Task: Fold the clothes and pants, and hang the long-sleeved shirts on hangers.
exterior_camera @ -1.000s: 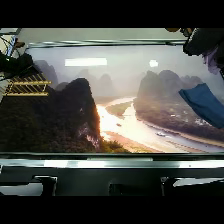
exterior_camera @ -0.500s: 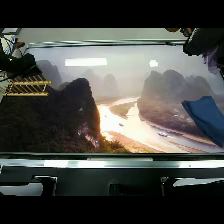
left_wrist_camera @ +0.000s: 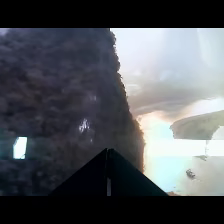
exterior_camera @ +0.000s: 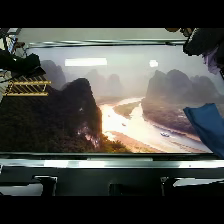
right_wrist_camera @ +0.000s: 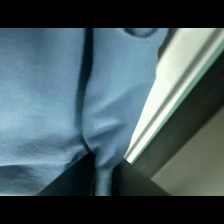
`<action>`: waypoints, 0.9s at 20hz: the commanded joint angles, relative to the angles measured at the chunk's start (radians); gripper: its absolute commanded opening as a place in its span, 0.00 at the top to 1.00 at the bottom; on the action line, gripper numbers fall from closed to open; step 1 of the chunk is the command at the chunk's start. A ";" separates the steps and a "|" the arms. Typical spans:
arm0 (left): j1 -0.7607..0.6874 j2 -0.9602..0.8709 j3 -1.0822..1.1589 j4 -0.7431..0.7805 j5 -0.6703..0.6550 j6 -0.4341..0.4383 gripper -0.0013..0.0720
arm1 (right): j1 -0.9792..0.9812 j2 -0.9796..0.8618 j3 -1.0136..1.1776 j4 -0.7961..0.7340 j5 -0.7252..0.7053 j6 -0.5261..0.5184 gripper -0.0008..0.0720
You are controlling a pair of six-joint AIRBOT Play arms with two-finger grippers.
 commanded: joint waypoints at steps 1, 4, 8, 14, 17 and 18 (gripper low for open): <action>-0.011 0.000 0.000 0.000 0.001 0.003 0.96 | -0.001 0.002 -0.031 -0.034 -0.030 0.015 0.95; -0.018 -0.002 0.000 0.000 0.001 0.003 0.96 | -0.001 0.002 -0.031 -0.034 -0.040 0.026 0.95; -0.019 -0.012 0.000 0.000 0.001 0.003 0.96 | -0.001 0.002 -0.031 -0.034 -0.088 0.028 0.87; -0.019 -0.026 0.000 0.000 0.001 0.003 0.96 | -0.001 0.002 -0.031 -0.034 -0.133 0.034 0.74; -0.019 -0.026 0.000 0.000 0.000 0.003 0.96 | -0.001 0.007 -0.031 -0.052 -0.140 0.033 0.68; -0.019 -0.025 0.000 0.000 0.000 0.003 0.96 | -0.001 0.014 -0.031 -0.066 -0.138 0.033 0.60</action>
